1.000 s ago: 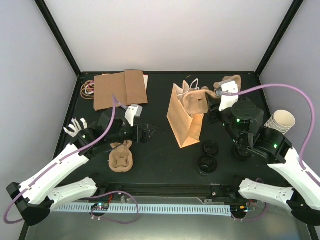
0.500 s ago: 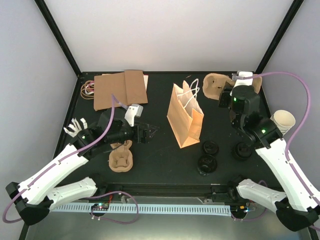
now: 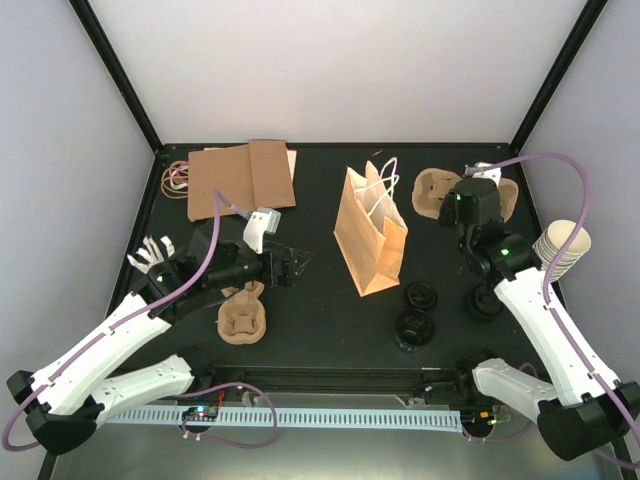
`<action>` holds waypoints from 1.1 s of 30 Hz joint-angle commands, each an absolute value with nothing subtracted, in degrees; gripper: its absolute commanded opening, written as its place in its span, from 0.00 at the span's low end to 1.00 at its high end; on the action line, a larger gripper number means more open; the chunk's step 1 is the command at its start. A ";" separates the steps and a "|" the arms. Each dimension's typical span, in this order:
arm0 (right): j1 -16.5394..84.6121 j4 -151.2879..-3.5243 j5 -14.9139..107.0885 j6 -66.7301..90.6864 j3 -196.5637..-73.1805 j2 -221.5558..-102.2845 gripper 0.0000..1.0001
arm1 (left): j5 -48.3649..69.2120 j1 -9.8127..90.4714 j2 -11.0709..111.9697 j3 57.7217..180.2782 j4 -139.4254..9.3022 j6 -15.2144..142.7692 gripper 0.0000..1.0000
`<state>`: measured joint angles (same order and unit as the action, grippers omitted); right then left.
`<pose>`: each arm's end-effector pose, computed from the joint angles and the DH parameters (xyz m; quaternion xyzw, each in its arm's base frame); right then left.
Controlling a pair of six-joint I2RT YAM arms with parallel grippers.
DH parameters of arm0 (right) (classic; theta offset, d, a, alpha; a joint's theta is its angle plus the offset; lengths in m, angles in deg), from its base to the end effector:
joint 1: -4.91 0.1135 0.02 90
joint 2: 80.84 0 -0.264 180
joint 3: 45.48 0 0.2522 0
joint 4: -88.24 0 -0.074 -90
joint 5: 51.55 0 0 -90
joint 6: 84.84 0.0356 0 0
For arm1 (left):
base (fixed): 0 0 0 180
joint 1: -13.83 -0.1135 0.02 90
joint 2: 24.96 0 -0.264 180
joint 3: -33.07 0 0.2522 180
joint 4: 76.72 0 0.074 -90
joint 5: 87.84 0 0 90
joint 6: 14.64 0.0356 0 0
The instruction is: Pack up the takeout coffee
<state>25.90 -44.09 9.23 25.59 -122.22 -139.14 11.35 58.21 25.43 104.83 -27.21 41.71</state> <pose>0.2044 0.0598 0.3666 0.1235 0.8354 -0.0304 0.5348 0.1267 -0.1319 0.3573 0.1209 0.8474 -0.3759 0.3548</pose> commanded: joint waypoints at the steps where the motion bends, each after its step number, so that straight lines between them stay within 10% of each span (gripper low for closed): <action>1: 25.56 -47.92 13.00 27.33 -119.02 -141.07 0.42 | 10.71 58.70 25.84 106.07 -27.96 42.10 0.99; 33: 24.93 -54.24 24.08 29.29 -107.02 -158.39 0.40 | 9.19 58.65 25.28 105.67 -27.68 43.27 0.99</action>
<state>25.25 -51.28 21.28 28.69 -107.97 -157.17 10.22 58.23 25.78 104.83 -27.23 42.25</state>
